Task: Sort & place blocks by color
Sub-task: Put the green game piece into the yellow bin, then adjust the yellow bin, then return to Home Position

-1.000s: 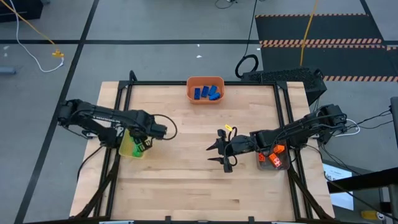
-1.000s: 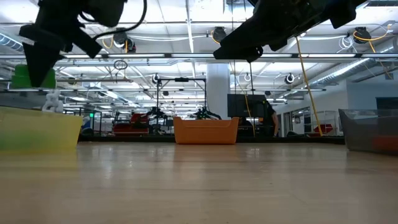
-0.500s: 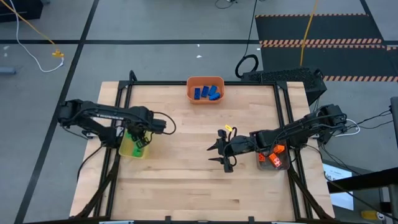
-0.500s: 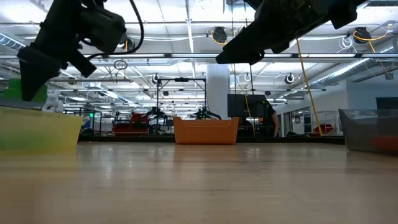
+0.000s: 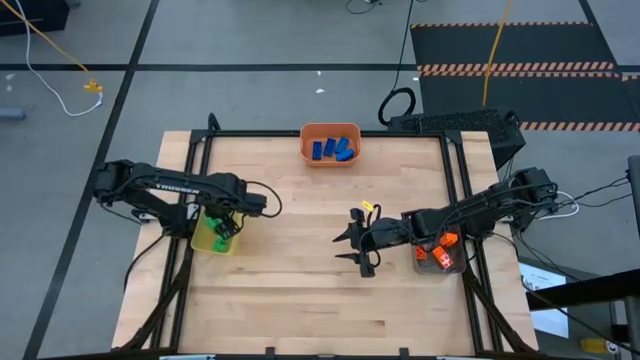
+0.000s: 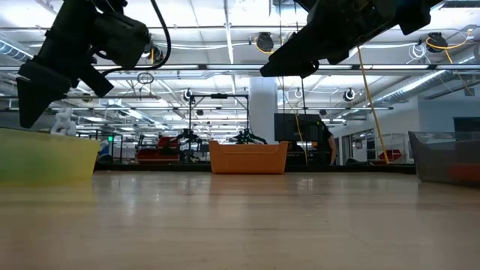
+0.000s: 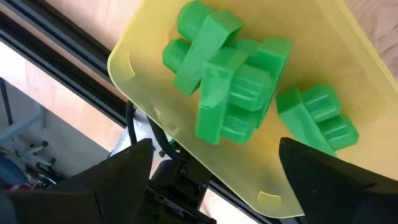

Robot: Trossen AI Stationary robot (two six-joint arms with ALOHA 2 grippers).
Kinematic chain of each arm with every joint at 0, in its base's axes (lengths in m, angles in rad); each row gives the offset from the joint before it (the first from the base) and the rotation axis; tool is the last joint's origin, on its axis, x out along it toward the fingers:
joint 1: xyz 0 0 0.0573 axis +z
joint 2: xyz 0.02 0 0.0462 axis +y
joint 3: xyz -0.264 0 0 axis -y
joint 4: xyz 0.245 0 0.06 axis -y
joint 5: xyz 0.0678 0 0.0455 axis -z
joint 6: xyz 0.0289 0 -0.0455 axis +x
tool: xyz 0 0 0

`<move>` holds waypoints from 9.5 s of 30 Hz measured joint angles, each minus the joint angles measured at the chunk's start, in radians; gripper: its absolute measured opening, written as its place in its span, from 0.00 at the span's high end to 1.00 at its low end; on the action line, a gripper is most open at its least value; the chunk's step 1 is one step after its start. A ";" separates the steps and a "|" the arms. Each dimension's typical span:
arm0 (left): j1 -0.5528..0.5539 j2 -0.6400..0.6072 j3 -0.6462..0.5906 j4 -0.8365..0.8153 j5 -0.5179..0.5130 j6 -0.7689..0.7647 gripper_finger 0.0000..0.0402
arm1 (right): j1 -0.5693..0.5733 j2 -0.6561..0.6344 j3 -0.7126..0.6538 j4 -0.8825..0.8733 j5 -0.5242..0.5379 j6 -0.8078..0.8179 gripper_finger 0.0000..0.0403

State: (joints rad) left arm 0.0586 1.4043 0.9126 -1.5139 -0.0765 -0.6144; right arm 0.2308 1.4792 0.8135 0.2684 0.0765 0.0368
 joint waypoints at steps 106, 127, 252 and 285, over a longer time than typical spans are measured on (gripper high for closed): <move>0.118 0.129 -0.054 1.519 -0.134 0.485 0.62 | -0.460 0.027 0.000 -0.342 -0.054 -0.113 1.00; 0.060 0.090 -0.086 1.700 0.042 0.583 0.62 | -0.320 -0.414 -0.258 -0.137 -0.183 0.049 1.00; -0.142 -1.364 -0.901 1.521 0.077 0.527 0.99 | -0.179 -1.338 -0.799 -0.164 -0.047 -0.143 1.00; -0.142 -1.364 -0.902 1.524 0.076 0.674 0.99 | -0.180 -1.334 -0.799 -0.229 0.000 -0.068 1.00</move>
State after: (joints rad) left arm -0.0834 0.0406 0.0109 0.0101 -0.0010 0.0599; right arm 0.0513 0.1455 0.0147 0.0395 0.0769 -0.0307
